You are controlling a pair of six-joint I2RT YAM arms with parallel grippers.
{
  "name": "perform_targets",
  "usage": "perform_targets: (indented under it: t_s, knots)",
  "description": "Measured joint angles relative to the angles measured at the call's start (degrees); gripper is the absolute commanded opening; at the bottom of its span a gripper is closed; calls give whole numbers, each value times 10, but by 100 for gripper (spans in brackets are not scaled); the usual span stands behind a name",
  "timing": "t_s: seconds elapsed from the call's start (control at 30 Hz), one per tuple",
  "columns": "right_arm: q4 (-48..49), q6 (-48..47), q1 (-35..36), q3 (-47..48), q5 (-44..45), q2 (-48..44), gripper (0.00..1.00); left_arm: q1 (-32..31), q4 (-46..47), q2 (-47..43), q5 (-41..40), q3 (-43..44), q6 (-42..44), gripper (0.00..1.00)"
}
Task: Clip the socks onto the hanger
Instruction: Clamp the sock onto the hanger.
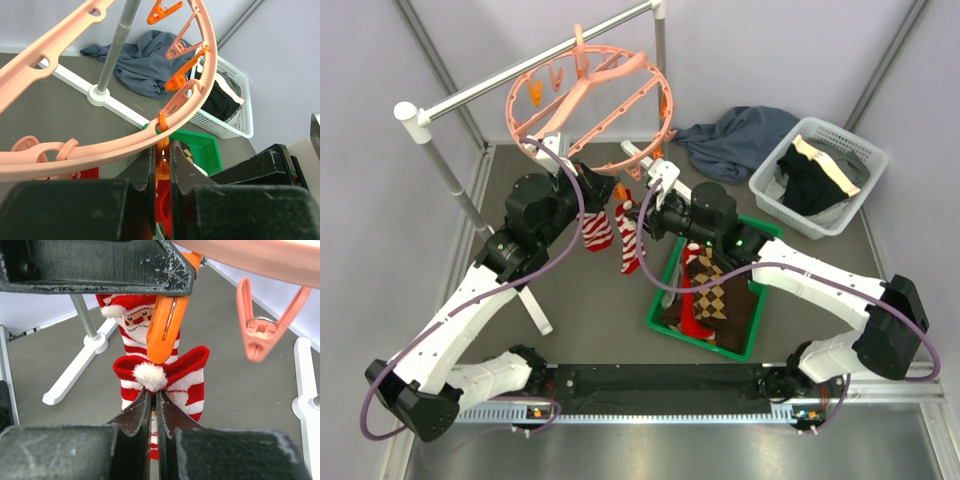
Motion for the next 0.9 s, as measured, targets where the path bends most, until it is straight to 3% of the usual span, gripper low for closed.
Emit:
perform_targets:
  t_s: [0.9]
  knots:
    - [-5, 0, 0, 30, 26, 6, 0, 2, -4, 1, 16, 0, 72, 4]
